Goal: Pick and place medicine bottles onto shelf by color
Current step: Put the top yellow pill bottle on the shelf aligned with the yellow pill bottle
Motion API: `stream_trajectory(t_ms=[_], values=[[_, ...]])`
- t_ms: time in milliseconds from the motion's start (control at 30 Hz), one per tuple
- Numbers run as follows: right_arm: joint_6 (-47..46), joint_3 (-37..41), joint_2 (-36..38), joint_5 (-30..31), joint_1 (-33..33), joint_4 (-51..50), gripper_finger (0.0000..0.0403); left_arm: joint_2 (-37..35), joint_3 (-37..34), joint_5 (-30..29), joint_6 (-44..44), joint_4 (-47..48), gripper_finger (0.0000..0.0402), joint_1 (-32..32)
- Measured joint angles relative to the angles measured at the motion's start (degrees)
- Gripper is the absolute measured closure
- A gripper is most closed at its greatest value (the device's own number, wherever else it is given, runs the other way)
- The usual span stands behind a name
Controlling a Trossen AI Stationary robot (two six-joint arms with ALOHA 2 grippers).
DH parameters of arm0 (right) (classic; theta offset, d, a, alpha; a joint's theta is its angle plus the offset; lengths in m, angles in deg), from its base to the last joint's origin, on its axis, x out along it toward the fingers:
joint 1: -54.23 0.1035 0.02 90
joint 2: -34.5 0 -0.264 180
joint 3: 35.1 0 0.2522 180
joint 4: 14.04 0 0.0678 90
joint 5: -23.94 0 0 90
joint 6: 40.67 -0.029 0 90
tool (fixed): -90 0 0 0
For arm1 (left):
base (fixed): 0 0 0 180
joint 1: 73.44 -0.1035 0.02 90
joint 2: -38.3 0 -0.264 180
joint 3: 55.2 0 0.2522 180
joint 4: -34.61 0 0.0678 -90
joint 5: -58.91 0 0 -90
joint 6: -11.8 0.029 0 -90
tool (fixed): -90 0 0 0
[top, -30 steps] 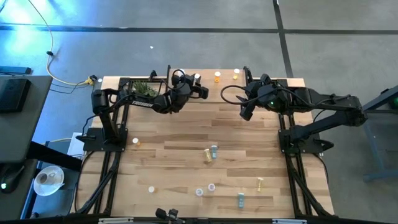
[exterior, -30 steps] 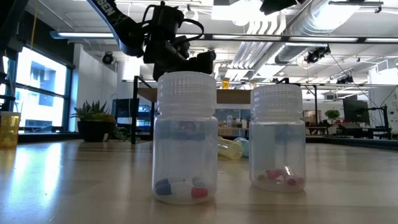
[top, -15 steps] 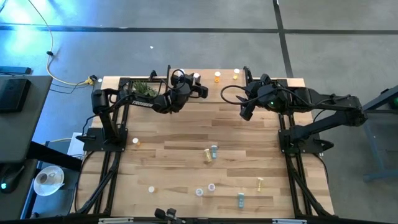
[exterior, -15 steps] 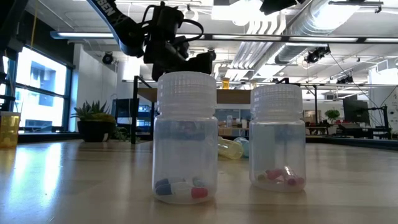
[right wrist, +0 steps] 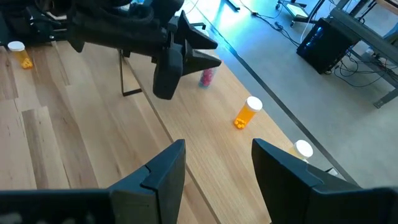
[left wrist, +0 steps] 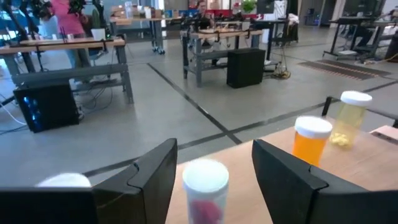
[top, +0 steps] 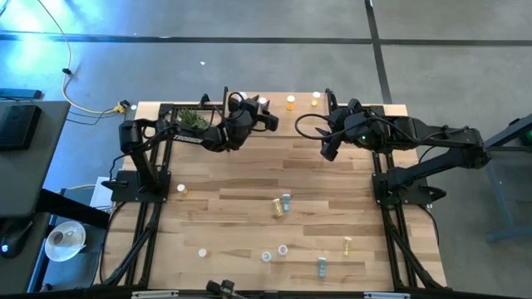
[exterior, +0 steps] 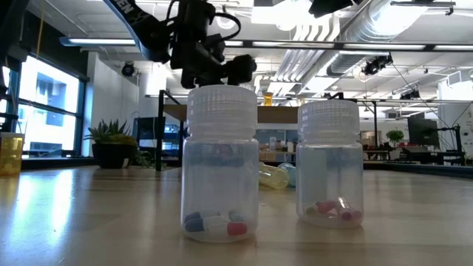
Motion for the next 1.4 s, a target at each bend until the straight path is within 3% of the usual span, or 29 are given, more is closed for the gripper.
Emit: stream_trajectory(t_ms=[467,833,1000,1200,1400], values=[[-0.3,0.0,0.0,-2.1,0.0,0.0,0.0227,-7.6,0.0,0.0,10.7,1.6,0.0204,3.1],[-8.5,0.0,0.0,-5.9,0.0,-5.3,0.0227,-19.2,0.0,3.6,21.0,17.6,0.0204,10.4],[-14.5,2.3,0.0,-6.7,0.1,-9.3,0.0227,-25.3,0.0,6.2,19.3,26.9,0.0204,12.6],[-19.5,7.8,0.0,-7.2,1.4,-9.1,0.0227,-30.1,0.0,13.2,10.6,38.5,0.0204,14.3],[-26.0,11.6,0.0,-8.0,4.6,-7.2,0.0227,-30.6,0.0,13.6,7.4,45.6,0.0204,15.8]])
